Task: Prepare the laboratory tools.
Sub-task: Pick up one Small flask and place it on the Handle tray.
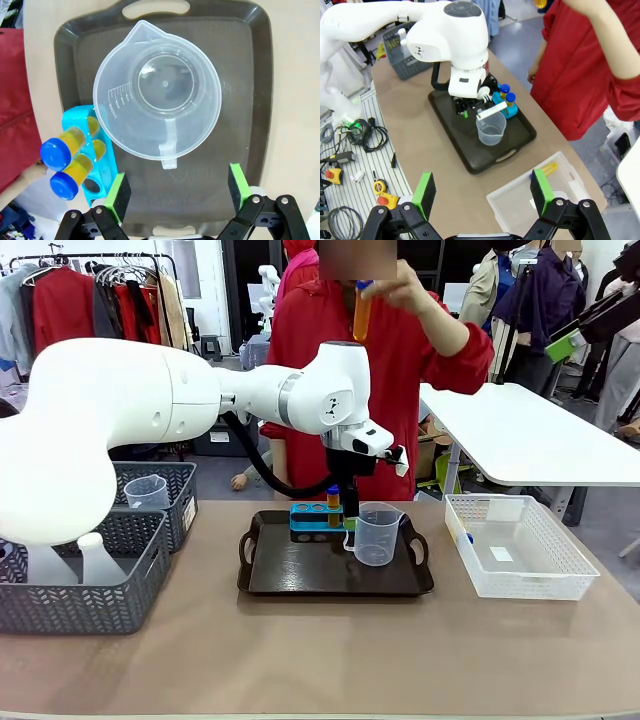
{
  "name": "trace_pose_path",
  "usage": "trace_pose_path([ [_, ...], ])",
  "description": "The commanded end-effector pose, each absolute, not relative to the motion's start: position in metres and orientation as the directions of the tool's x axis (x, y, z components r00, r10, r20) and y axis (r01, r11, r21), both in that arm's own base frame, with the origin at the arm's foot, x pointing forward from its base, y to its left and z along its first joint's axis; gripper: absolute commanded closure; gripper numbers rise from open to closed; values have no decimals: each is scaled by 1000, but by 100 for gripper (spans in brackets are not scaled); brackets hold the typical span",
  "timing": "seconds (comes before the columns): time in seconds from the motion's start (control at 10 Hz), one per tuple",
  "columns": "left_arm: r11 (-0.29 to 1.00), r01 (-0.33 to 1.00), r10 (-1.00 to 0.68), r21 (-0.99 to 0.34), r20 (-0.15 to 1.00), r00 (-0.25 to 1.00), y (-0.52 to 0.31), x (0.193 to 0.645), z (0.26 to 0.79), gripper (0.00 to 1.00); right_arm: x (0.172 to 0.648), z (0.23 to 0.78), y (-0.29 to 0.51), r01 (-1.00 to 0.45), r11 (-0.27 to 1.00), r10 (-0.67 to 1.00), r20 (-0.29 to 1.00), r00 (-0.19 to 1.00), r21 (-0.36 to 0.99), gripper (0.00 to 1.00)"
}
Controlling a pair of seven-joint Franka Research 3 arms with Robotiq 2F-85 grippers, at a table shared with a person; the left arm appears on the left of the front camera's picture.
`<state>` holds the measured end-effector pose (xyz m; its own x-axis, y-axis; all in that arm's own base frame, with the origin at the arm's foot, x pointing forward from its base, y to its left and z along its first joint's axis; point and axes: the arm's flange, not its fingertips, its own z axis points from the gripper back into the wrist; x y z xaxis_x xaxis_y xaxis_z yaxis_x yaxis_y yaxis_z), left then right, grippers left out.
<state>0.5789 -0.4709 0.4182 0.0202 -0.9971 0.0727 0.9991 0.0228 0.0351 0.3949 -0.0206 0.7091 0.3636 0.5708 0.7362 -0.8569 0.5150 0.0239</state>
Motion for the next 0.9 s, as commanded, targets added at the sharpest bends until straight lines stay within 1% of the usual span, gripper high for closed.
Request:
trace_pose_path([
  [0.0, 98, 995, -991, 35, 90, 95, -459, 571, 430, 0, 394, 710, -20, -861, 507, 567, 743, 355, 24, 0],
  [0.2, 148, 988, -983, 47, 118, 141, -425, 543, 472, 0, 394, 710, -20, -861, 507, 567, 743, 355, 24, 0],
  [0.3, 168, 985, -979, 41, 125, 161, -413, 532, 487, 0, 394, 710, -20, -861, 507, 567, 743, 355, 24, 0],
  [0.5, 204, 976, -970, 72, 152, 191, -385, 514, 523, 0, 394, 710, -20, -861, 507, 567, 743, 355, 24, 0],
  [0.6, 174, 981, -976, 88, 151, 160, -366, 504, 542, 0, 394, 710, -20, -861, 507, 567, 743, 355, 24, 0],
  [0.7, 189, 976, -971, 106, 165, 170, -347, 493, 562, 0, 394, 710, -20, -861, 507, 567, 743, 355, 24, 0],
  [0.8, 236, 964, -961, 125, 178, 212, -332, 488, 576, 0, 394, 710, -20, -861, 507, 567, 743, 355, 24, 0],
])
